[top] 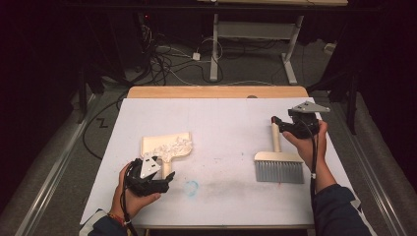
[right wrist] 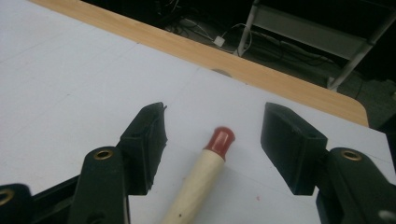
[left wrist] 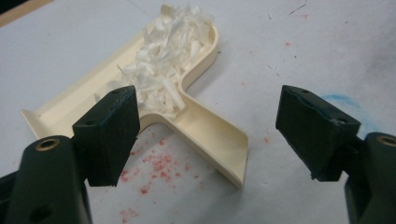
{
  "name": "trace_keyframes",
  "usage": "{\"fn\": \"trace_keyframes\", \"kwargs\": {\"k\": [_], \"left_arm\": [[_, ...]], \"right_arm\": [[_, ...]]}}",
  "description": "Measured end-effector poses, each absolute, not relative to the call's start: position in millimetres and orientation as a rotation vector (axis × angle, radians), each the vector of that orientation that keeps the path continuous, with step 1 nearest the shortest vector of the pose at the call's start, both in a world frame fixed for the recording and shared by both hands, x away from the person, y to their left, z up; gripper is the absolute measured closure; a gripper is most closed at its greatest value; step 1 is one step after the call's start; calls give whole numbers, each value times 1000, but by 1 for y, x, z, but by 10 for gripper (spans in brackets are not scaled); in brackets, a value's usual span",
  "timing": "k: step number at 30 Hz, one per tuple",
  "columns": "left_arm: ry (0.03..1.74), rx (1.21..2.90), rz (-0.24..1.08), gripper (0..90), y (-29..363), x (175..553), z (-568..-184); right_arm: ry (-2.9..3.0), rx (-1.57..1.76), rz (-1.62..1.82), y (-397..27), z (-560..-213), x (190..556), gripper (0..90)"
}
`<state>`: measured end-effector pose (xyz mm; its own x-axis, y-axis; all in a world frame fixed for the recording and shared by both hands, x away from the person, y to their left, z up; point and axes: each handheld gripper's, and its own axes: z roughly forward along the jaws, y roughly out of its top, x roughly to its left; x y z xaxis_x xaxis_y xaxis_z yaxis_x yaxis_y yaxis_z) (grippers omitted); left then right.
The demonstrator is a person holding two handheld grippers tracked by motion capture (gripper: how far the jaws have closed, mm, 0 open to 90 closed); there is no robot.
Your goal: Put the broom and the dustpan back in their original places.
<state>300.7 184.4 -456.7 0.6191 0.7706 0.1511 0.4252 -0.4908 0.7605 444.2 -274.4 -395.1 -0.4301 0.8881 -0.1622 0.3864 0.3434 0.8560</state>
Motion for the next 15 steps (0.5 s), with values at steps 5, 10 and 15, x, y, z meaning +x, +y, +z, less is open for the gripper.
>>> {"fn": "trace_keyframes", "kwargs": {"k": [5, 10, 15], "left_arm": [[934, 2159, 640, 216, 183, 301, -460], [920, 2156, 651, 212, 180, 300, -462], [893, 2174, 660, 202, 178, 298, -463]], "right_arm": [[1973, 1101, 1063, -271, -397, 438, 398], [1990, 1031, 1104, -265, -399, 429, 379], [1971, 950, 1138, -258, -390, 416, 367]]}}
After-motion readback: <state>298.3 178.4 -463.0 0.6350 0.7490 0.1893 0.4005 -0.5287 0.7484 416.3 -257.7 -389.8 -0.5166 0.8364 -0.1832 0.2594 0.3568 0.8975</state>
